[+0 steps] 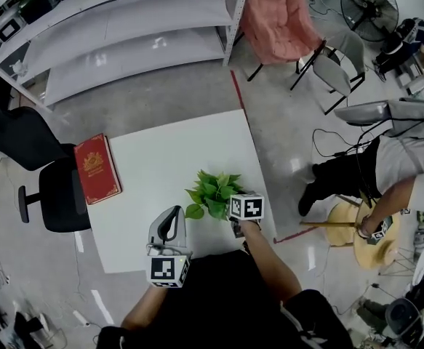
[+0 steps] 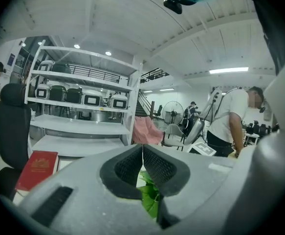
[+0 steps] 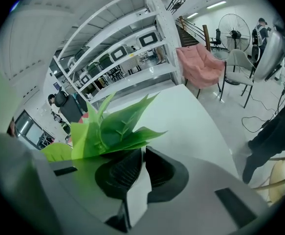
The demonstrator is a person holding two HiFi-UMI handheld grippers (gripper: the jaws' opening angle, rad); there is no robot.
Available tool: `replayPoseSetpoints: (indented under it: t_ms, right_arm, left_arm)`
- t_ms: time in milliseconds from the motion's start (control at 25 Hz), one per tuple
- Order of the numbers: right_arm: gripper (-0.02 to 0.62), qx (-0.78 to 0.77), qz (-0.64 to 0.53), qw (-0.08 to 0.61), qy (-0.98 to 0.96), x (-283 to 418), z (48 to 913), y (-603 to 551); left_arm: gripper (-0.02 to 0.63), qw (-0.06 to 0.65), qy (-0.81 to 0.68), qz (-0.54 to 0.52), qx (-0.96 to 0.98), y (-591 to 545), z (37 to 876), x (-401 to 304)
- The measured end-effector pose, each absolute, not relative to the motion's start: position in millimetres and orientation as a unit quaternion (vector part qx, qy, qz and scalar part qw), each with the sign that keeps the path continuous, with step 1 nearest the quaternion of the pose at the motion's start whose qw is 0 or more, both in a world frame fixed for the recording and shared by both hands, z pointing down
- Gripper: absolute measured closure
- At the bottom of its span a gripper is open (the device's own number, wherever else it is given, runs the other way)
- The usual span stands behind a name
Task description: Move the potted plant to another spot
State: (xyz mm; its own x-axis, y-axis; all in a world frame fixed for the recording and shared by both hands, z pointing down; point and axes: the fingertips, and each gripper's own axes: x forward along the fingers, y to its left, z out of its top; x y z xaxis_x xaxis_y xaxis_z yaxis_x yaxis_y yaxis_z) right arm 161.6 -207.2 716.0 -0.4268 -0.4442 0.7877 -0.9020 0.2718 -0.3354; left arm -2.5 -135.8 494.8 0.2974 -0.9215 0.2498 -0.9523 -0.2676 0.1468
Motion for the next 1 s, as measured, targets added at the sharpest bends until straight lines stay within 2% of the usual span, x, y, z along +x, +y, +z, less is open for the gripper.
replayPoseSetpoints:
  t_ms: [560,1000]
  right_arm:
    - [0.563,0.491,0.415,0.257,-0.721,262,711,-261]
    - [0.563,0.495,0.438,0.258,-0.705,305,719,-284]
  left_arm:
    - [0.586,0.143,-0.571,0.064,0.806,-169,505,68]
    - [0.586,0.148,-0.571,0.073,0.804,-187,509,95]
